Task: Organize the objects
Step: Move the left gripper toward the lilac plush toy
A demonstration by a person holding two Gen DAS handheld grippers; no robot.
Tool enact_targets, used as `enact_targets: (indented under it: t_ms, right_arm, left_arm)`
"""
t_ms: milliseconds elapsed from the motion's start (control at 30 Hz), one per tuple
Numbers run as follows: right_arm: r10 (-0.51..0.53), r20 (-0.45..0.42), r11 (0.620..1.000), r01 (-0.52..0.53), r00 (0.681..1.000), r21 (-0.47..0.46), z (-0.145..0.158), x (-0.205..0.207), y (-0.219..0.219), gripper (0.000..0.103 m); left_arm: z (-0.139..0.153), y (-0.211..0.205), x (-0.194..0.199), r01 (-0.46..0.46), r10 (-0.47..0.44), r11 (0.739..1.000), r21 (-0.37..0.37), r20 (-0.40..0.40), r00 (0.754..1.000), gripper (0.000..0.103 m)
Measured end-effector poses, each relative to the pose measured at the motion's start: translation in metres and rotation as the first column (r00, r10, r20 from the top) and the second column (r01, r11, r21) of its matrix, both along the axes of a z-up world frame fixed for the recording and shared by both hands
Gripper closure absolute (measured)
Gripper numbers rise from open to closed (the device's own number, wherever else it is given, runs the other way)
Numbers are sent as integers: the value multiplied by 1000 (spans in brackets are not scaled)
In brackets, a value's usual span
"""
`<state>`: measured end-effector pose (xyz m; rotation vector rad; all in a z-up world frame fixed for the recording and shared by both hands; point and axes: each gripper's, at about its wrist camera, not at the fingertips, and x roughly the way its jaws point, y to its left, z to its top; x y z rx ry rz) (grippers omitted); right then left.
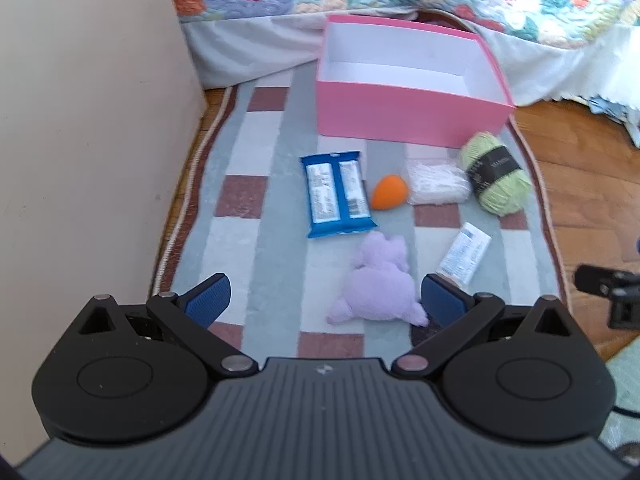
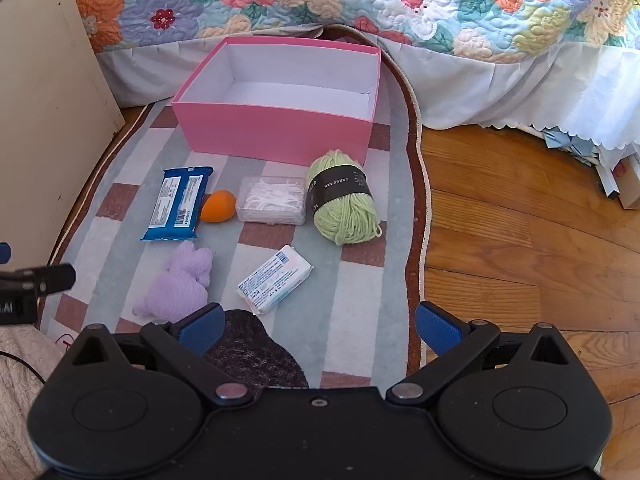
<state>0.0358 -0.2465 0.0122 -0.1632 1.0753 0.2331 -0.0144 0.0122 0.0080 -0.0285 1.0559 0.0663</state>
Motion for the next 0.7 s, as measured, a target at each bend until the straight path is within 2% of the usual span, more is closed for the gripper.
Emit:
enact_targets:
  t_ms: [100,233,267,467,533,700]
  right_arm:
    - [1,-3,1000,-1,1000,-3,-2,1,1,0]
    - [9,-14,1000,-9,1000,-6,-6,1,3,0]
    - [12,-15,1000,-12,1000,-9,-7,0,4,0]
    - [33,-27,999,-34,999,-9,-11,-1,8,0]
    - [42,-20,999,-42,999,-8,-11,-1,8,0]
    - [55,-17,999,-54,998,6,-11,-2,9,0]
  left_arm:
    - [-7,5,5,-49,49,999,20,-19,999,0]
    - [-13,13,6,-73,71,994,-84,-35,997,0]
    - [-14,13,6,-79,76,993,-92,-34,997,0]
    - [-13,10,5,-73,72,994,-77,-16,997,0]
    - [-11,8,3,-61,62,995,-85,14,998,0]
    - [-11,5,4,-68,70,994,-82,12,998,0]
